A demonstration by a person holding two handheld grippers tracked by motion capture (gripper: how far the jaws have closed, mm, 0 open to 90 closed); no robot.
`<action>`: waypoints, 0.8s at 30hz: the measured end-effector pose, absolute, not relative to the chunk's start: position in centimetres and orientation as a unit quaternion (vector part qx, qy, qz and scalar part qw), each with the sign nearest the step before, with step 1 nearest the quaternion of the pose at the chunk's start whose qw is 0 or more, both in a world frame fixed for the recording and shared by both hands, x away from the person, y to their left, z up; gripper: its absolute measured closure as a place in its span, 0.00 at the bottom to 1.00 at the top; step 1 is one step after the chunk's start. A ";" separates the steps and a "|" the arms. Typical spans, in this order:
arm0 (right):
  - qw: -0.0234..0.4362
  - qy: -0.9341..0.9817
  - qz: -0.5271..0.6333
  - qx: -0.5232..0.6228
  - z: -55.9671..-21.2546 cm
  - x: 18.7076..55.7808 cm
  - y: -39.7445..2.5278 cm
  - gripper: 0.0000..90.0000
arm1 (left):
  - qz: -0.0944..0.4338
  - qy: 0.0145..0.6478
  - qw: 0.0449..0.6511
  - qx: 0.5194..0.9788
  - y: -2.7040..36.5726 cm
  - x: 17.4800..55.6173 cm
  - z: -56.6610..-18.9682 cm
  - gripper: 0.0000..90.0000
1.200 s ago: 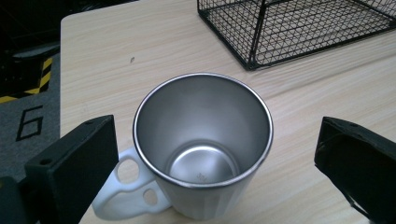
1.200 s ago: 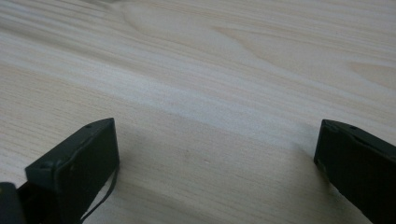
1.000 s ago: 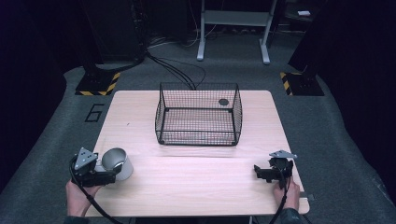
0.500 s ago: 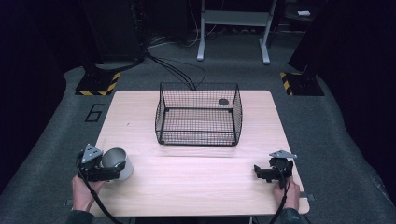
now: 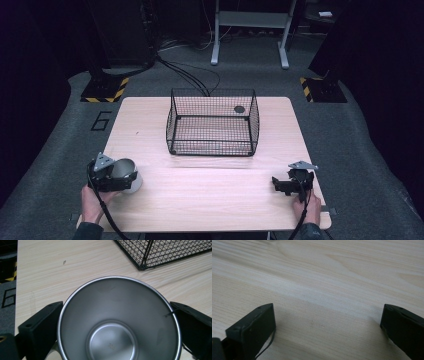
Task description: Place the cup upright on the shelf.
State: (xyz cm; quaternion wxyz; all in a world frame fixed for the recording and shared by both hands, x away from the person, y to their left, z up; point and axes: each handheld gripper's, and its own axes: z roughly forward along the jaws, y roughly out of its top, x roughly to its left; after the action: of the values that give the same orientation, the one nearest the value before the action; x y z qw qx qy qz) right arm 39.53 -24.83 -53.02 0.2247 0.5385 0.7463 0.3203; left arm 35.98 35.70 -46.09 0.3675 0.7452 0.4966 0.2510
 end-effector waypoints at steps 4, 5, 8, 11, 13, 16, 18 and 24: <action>0.225 0.746 0.320 0.538 -53.0 39.5 -24.8 0.00 | 0.254 0.499 0.359 0.747 35.5 36.1 -46.1 0.06; 0.225 0.746 0.320 0.538 -53.0 39.5 -24.8 0.00 | 0.259 0.499 0.360 0.745 35.5 36.1 -46.2 0.06; 0.225 0.746 0.320 0.538 -53.0 39.5 -24.8 0.00 | 0.260 0.499 0.360 0.744 35.4 36.1 -46.2 0.07; 0.225 0.746 0.320 0.538 -53.0 39.5 -24.8 0.00 | 0.257 0.497 0.360 0.746 35.5 36.1 -46.2 0.07; 0.225 0.746 0.320 0.538 -53.0 39.5 -24.8 0.00 | 0.255 0.495 0.360 0.749 35.5 36.1 -46.1 0.07; 0.225 0.746 0.320 0.538 -53.0 39.5 -24.8 0.00 | 0.256 0.488 0.356 0.754 35.4 36.1 -46.0 0.07; 0.225 0.746 0.320 0.538 -53.0 39.5 -24.8 0.00 | 0.257 0.483 0.354 0.758 35.3 36.2 -46.0 0.07; 0.225 0.746 0.320 0.538 -53.0 39.5 -24.8 0.00 | 0.256 0.479 0.364 0.757 35.3 36.2 -45.6 0.07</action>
State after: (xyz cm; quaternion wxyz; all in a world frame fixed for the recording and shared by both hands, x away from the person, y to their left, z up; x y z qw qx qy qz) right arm 39.53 -24.84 -53.02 0.2247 0.5383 0.7465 0.3202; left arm 36.15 35.26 -45.57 0.3641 0.7569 0.4787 0.2557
